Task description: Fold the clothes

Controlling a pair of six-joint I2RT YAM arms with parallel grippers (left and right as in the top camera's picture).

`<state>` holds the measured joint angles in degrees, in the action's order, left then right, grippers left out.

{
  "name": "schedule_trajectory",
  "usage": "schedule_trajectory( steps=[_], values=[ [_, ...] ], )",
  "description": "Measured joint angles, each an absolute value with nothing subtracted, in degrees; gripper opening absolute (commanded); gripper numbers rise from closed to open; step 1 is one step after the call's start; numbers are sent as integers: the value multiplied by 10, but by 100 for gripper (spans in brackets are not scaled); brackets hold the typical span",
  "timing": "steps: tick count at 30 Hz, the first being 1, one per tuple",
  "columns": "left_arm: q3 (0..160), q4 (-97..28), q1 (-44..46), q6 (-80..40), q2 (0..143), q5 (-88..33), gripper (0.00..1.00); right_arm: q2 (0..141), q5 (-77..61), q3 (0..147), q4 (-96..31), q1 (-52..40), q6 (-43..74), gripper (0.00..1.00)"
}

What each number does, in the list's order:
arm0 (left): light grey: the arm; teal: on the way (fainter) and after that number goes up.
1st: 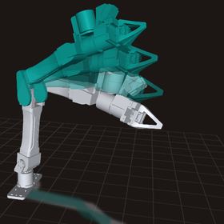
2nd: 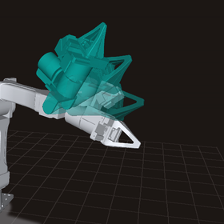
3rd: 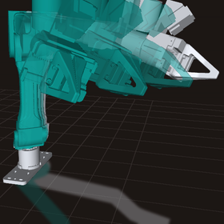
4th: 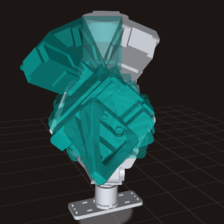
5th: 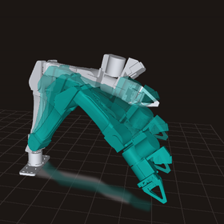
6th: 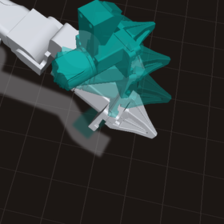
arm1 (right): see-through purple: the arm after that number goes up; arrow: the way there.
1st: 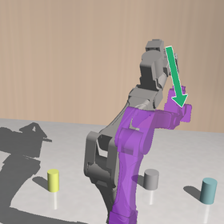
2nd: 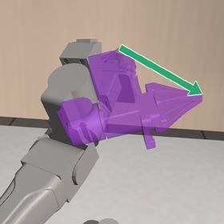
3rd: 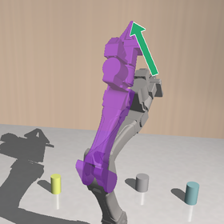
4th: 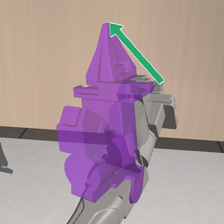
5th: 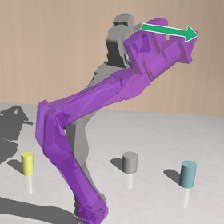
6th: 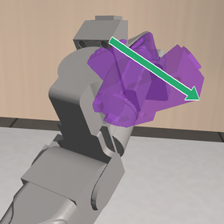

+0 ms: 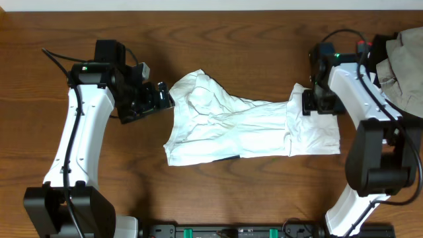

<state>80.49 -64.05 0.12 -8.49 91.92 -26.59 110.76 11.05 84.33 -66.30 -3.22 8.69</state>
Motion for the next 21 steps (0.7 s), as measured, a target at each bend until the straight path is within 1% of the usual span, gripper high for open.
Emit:
schedule_trajectory(
  steps=[6, 10, 19, 21],
  values=[
    [805, -640, 1, -85, 919, -257, 98, 1070, -21, 862, -686, -32, 76, 67],
    [805, -638, 1, -85, 922, -232, 98, 1067, -114, 861, -681, -33, 57, 69],
    [803, -625, 1, -85, 956, -216, 98, 1067, -177, 861, -668, -74, 49, 70],
    [803, -623, 1, -85, 966, -215, 98, 1067, -182, 861, -663, -86, 49, 74]
  ],
)
